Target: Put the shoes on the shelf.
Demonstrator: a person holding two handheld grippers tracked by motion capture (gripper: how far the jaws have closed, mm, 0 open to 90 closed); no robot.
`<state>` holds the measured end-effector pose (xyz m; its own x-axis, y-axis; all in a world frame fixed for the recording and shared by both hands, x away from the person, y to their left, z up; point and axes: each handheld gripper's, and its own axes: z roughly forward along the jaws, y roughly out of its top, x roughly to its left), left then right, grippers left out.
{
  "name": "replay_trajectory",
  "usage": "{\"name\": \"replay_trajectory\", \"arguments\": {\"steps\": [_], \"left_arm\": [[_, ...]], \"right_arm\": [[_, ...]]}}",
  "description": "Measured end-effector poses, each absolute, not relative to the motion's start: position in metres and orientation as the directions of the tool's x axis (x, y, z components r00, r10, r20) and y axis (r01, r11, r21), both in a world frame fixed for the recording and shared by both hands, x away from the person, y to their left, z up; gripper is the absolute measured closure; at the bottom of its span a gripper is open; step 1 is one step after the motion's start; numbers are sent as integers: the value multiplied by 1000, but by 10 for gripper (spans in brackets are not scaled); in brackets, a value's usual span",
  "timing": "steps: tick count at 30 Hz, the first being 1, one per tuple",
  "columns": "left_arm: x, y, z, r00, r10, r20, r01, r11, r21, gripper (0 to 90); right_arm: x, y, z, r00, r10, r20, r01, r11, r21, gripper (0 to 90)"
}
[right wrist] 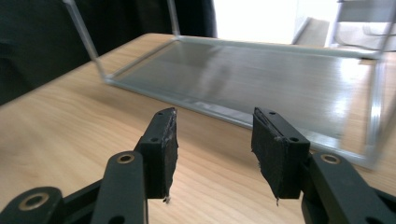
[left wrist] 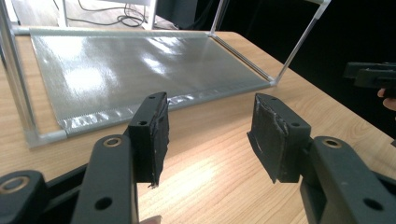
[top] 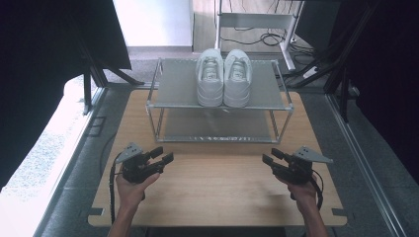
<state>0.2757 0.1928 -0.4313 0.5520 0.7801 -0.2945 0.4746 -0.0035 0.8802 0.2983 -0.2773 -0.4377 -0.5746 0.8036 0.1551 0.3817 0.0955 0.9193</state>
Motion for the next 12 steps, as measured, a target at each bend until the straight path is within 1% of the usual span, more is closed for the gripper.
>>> {"name": "replay_trajectory", "arguments": {"steps": [3,5,6,9,12], "left_arm": [[274,193,-432,547,788,-282,471,-11,882,465],[272,195,-431,547,787,-286,470,-6,882,456],[271,195,-432,548,784,-292,472,-2,882,451],[271,195,-433,560,775,-293,477,-12,879,413],[272,195,-435,561,774,-295,483,-17,875,389]], "right_arm": [[298,-278,-436,-579,796,178,378,69,923,507],[298,-277,-434,-583,796,164,368,78,927,494],[298,-277,-434,-581,799,154,368,89,926,464],[300,-278,-442,-560,816,143,391,108,914,418],[302,-282,-450,-550,825,130,422,140,896,409]]}}
